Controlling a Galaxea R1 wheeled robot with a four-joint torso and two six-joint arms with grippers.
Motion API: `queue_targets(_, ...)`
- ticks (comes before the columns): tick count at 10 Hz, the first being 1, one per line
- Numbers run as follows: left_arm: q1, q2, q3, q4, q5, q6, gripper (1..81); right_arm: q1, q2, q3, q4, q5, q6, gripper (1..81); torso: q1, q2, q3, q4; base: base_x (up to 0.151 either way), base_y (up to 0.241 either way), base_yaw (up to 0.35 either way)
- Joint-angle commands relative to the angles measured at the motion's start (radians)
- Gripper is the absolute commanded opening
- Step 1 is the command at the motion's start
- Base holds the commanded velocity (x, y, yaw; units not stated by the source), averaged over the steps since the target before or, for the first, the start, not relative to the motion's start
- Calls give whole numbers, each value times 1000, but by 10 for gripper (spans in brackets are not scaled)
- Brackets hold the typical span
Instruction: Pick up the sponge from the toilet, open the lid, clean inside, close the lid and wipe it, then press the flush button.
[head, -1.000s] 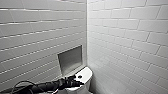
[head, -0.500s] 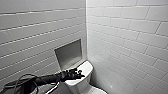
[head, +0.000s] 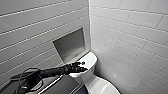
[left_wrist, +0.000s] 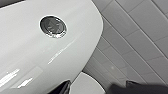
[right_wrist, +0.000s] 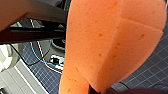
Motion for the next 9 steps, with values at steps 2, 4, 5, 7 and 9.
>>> queue_targets(2, -181, 23, -10, -10, 26, -6, 811, -9, 11, 7, -2, -66, -5, 10, 0, 0, -25, 21, 0, 0, 0)
queue_targets(4, -223, 38, -15, -27, 26, -6, 811, -6, 13, 7, -2, -66, -5, 10, 0, 0, -41, 41, 0, 0, 0)
queue_targets(5, -238, 49, -18, -27, 28, -6, 811, -6, 14, 7, -2, -66, -5, 10, 1, 1, -42, 42, 0, 0, 0)
queue_targets(7, -247, 74, -50, -21, 28, -6, 811, -8, 16, 5, -2, -66, -5, 10, 1, 1, -42, 42, 0, 0, 0)
queue_targets(9, -249, 100, -105, -11, 28, -6, 811, -12, 16, 2, 2, -66, -5, 10, 1, 1, -42, 42, 0, 0, 0)
